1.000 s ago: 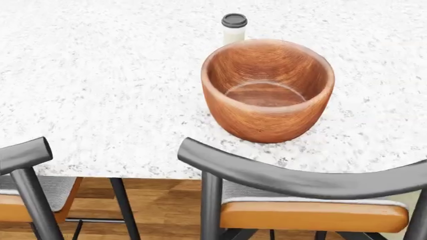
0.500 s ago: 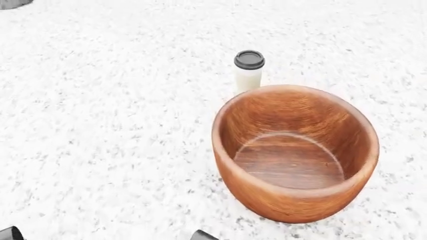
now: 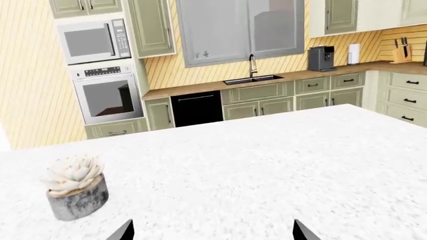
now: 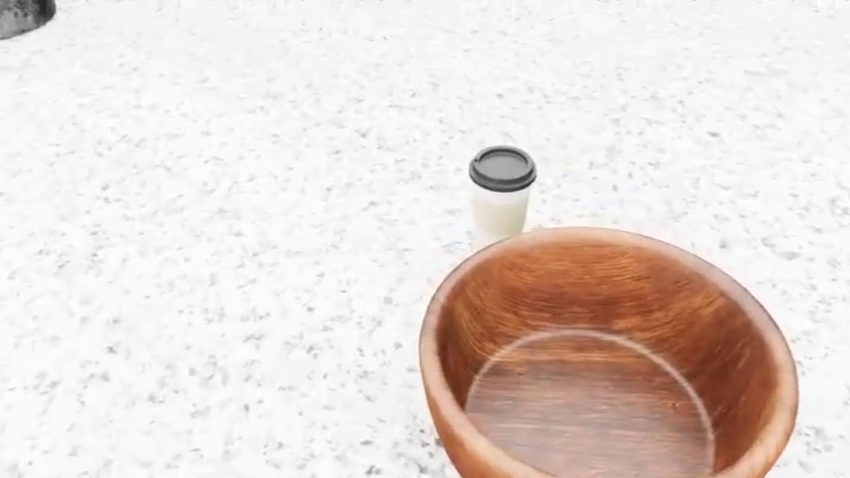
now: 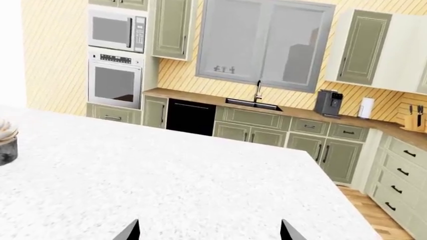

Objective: Place the cup inside the bowl on the dining table and move the bowl to any counter.

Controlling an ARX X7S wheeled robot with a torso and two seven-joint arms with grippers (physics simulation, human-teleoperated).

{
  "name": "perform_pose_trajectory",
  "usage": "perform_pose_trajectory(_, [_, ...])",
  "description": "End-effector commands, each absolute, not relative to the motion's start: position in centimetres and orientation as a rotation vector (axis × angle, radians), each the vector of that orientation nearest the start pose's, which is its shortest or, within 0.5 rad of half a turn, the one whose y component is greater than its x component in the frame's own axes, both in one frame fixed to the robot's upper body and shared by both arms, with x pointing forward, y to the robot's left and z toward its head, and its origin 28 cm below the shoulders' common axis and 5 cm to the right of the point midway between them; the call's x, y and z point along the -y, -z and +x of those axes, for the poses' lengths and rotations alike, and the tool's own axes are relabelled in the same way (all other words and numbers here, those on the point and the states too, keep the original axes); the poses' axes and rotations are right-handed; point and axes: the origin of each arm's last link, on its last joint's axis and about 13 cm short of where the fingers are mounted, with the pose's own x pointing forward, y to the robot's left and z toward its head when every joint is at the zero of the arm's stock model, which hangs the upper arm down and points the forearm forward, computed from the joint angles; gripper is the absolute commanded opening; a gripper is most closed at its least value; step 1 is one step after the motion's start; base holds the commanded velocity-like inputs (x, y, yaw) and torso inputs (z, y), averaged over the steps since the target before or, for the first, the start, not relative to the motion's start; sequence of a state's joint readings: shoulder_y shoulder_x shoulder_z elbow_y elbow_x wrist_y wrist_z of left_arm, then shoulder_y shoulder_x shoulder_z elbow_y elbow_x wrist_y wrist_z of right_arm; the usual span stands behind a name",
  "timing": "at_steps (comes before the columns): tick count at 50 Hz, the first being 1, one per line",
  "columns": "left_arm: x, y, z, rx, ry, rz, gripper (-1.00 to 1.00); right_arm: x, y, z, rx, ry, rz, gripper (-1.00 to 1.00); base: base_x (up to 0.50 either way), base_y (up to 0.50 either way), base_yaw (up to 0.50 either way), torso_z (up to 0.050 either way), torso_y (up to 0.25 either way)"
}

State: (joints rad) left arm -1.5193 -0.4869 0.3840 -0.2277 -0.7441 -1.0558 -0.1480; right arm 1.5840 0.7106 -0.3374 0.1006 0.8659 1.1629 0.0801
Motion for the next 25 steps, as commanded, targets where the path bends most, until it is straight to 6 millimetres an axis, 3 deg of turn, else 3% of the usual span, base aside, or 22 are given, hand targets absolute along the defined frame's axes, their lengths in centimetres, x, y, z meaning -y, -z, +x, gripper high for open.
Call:
perform_pose_trajectory(1, [-27.7, -37.4, 34.1, 0.059, 0.101, 0.111, 1.00, 22.1, -40.0, 29.3, 0.106, -0.086, -0.129, 1.00, 0.15, 0.00, 0.00, 0.000, 0.000])
perform_pose_trajectory(14, [-27.3, -36.8, 34.0, 0.052, 0.098, 0.111, 1.00, 21.8, -39.7, 29.7, 0.087, -0.108, -0.128, 1.00, 0.15, 0.00, 0.00, 0.000, 0.000])
perform_pose_trajectory(25, [-27.4, -36.7, 33.9, 0.043, 0.110, 0.094, 1.00, 21.2, -38.0, 30.5, 0.000, -0.190, -0.076, 1.00, 0.01, 0.00, 0.00, 0.000, 0.001])
